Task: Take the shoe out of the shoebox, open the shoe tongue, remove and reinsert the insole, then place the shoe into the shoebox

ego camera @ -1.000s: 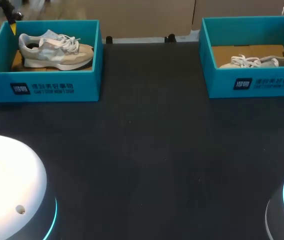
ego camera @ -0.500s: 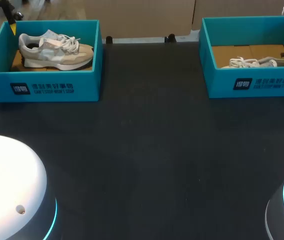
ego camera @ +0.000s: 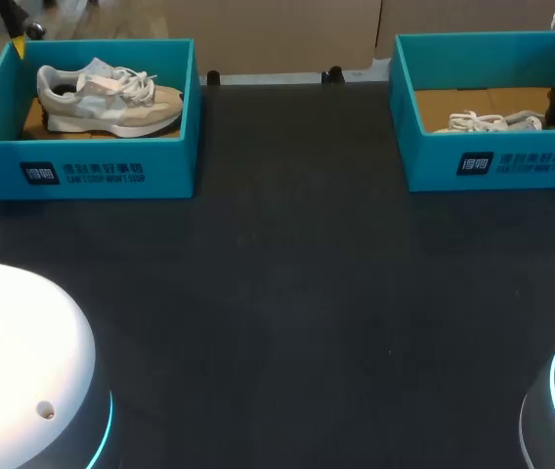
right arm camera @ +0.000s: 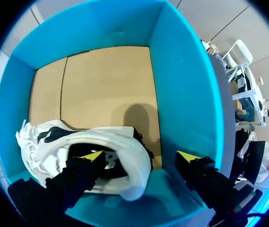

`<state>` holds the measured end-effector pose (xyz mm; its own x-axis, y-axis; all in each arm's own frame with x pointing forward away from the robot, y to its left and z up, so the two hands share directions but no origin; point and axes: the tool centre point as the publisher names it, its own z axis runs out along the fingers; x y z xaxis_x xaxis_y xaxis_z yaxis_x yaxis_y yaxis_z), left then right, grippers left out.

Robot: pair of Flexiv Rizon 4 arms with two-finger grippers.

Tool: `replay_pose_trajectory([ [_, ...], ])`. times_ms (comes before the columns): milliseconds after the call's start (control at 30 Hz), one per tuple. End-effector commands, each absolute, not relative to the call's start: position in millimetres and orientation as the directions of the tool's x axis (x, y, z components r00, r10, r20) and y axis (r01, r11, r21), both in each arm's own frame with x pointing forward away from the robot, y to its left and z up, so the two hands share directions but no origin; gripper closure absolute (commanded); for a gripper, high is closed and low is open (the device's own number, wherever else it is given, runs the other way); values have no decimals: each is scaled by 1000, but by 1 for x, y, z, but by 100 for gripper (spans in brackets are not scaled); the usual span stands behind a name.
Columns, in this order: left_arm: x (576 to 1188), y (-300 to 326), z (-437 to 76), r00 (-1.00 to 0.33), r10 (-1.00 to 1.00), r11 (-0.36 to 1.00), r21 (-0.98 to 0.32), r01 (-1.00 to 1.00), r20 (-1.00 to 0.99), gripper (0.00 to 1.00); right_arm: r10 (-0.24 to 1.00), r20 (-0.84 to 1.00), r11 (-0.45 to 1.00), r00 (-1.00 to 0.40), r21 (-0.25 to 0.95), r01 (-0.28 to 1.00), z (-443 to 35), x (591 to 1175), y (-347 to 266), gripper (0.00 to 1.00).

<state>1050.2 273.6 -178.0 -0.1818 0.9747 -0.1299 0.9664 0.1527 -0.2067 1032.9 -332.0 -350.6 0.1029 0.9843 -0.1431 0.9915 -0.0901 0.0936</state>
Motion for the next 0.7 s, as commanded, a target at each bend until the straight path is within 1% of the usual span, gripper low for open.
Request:
replay_pose_trajectory([
  [33,1055,276,-171,-148,980,125,-167,978,-133,0,984,-146,-88,103,108,990,-323,1019,-330,0],
  [167,1068,277,-171,-125,979,102,-145,984,-160,0,984,-143,-90,105,110,990,-308,1013,-326,0],
  [233,1076,278,-172,-101,981,84,-107,991,-164,0,983,-149,-93,108,106,990,-302,1011,-325,0],
  [567,1076,278,-172,-101,981,84,-107,991,-164,0,989,-77,-116,127,131,985,-269,992,-315,0],
  [700,1076,278,-172,-101,981,84,-107,991,-164,0,991,-63,-113,120,113,987,-261,988,-309,0],
])
